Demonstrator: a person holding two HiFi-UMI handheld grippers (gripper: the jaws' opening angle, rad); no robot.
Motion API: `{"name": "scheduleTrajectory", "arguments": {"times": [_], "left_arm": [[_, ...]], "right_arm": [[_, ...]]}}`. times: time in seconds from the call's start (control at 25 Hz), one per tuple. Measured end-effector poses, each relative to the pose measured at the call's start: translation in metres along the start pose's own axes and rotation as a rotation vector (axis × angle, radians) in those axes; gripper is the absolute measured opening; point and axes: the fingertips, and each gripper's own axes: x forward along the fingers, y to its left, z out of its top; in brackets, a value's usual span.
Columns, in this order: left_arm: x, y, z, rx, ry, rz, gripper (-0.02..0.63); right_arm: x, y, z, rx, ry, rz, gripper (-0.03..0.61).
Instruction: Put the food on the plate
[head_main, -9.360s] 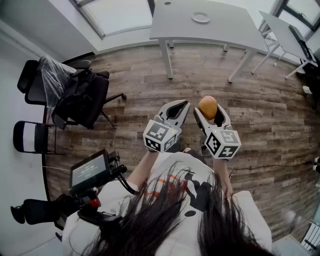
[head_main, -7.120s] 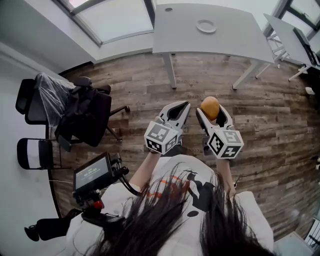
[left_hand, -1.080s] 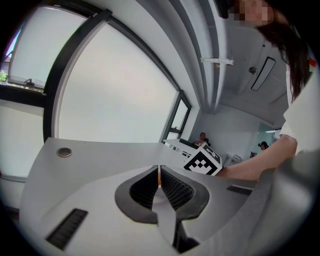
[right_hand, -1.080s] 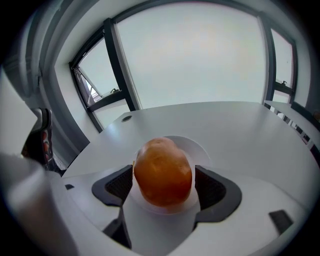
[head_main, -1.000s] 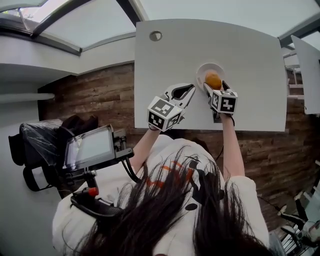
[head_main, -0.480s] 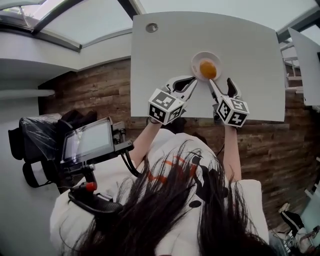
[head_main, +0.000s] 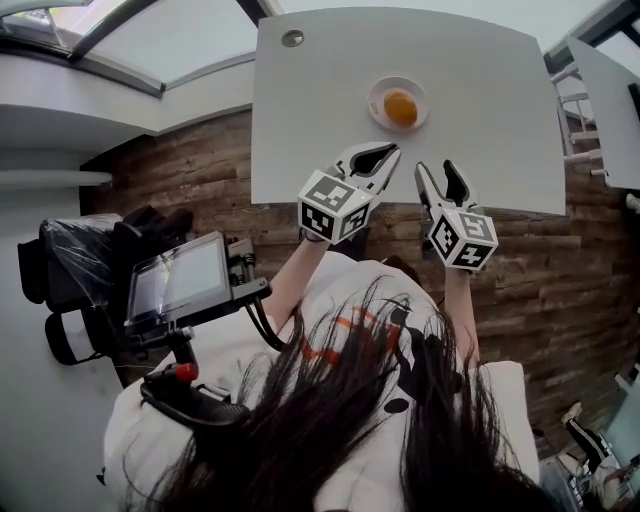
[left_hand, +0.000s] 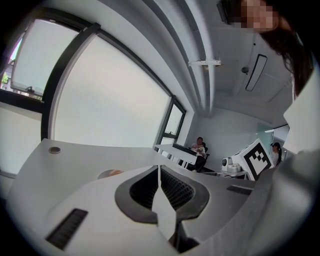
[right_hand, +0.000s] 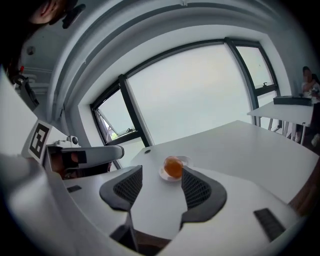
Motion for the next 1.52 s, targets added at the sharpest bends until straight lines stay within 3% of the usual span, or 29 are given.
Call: {"name": "scheduleTrajectory", "arguments": {"times": [0.12, 0.48, 1.24, 1.52], "left_arm": [[-0.010, -0.025, -0.005, 0.000, -0.013, 0.010, 0.006], [-0.042, -0.141, -0.059, 0.033, -0.013, 0.028, 0.006], [-0.085, -0.160, -0.114, 0.027, 0.120, 0.046, 0.006], [-0.169, -0.162, -0.122, 0.067, 0.093, 0.040, 0.006]], "right_arm": [[-0.029, 0.010, -0.002, 0.011, -0.028, 0.019, 0.161], [-0.141, 0.015, -0.045, 0.005, -0.054, 0.093, 0.156], [-0.157, 0.031, -0.089, 0.056, -0.017, 0.073, 0.156], [-0.176, 0.099, -0.099, 0.043, -0.065, 0.062, 0.156]]}}
